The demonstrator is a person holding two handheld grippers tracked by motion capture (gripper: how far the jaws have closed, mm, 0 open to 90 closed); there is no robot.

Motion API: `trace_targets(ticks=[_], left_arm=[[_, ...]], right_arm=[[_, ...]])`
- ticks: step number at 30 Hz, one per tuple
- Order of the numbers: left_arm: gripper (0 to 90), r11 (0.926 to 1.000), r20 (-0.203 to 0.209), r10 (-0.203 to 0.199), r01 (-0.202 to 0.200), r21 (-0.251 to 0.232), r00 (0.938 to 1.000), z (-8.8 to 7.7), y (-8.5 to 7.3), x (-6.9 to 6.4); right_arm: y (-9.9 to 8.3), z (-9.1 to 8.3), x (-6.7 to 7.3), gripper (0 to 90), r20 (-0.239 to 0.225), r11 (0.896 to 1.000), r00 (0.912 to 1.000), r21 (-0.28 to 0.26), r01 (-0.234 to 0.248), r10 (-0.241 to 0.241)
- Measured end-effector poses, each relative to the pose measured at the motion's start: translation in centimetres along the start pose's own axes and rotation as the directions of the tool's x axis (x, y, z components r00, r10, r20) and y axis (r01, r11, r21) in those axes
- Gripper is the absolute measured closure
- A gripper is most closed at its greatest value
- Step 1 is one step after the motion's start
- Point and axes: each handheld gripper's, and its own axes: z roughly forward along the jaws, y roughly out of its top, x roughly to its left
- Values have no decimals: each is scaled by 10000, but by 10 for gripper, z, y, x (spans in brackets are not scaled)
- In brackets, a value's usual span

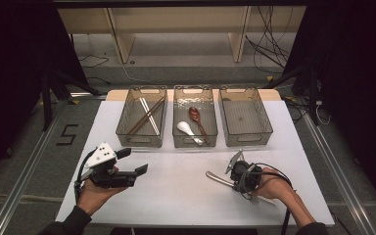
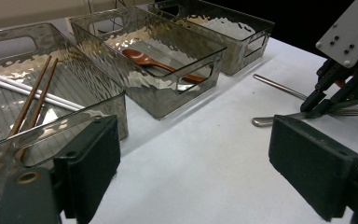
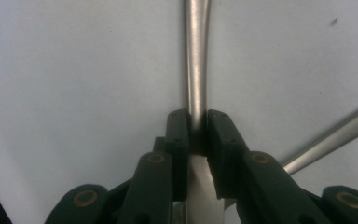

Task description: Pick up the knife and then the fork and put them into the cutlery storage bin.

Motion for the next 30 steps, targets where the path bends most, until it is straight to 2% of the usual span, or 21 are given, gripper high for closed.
trace_targets(ticks=[5, 10, 16, 21, 25, 30], left_arm=[[162, 10000, 5, 1, -1, 8, 10000, 0, 0, 0], [162, 10000, -3, 10, -10, 21, 10000, 0, 0, 0], [162, 10000, -13, 18, -18, 28, 10000, 0, 0, 0], [162, 10000, -15, 24, -24, 27, 10000, 0, 0, 0], [162, 10000, -24, 17, -17, 11, 10000, 0, 0, 0], [162, 10000, -36, -4, 4, 2, 10000, 0, 0, 1]], right_arm=[[2, 1, -4, 804, -163, 9998, 9997, 97, 181, -180], [3, 1, -6, 803, -323, 9999, 9995, 158, 44, -39], [5, 1, -6, 801, -290, 9995, 9996, 316, 32, -23], [7, 1, -3, 806, -94, 9989, 9998, 424, 202, -198], [9, -1, -2, 808, 243, 9988, 9996, 479, 137, -149], [7, -8, -6, 808, 452, 9998, 9990, 165, -68, 61]])
